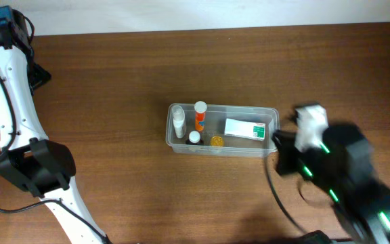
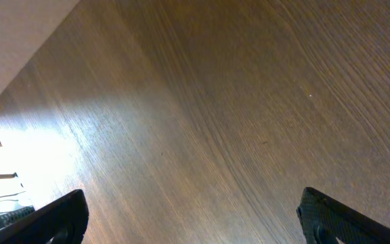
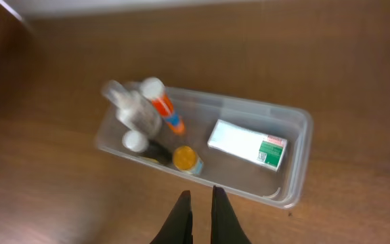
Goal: Pack container
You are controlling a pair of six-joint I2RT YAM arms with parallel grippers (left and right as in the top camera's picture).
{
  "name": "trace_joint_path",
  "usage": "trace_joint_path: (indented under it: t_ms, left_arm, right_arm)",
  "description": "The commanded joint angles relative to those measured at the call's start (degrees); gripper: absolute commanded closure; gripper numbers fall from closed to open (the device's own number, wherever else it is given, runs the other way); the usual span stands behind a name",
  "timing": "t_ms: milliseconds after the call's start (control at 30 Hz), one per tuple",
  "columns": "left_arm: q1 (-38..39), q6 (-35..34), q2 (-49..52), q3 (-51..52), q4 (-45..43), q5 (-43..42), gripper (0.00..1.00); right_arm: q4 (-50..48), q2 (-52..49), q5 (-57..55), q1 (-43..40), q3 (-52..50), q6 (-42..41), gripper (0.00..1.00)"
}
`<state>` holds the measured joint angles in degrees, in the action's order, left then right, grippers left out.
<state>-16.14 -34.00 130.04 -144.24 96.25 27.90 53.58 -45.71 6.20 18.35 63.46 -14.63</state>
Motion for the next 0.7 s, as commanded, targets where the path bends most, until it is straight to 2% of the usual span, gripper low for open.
trace_joint_path:
  t_ms: [0,200,467,667]
  left_arm:
    - [0.2,0.4,0.2,-1.1,0.0,0.8,0.01]
    - [0.2,0.4,0.2,-1.1,0.0,0.8,0.01]
    - [0.2,0.4,0.2,-1.1,0.0,0.8,0.01]
    - [0.2,0.4,0.2,-1.1,0.0,0.8,0.01]
  right_arm:
    - [2.2,10.2,-0.8,-0.1,0.9,1.0,0.96]
    - [7.8,27.5,-0.8,-0.1,0.9,0.9,0.96]
    - [14.9,44.1,0.7,0.0,0.9,0.7,0.96]
    - [22.6,45.4,1.1,0.0,5.1,0.5,0.96]
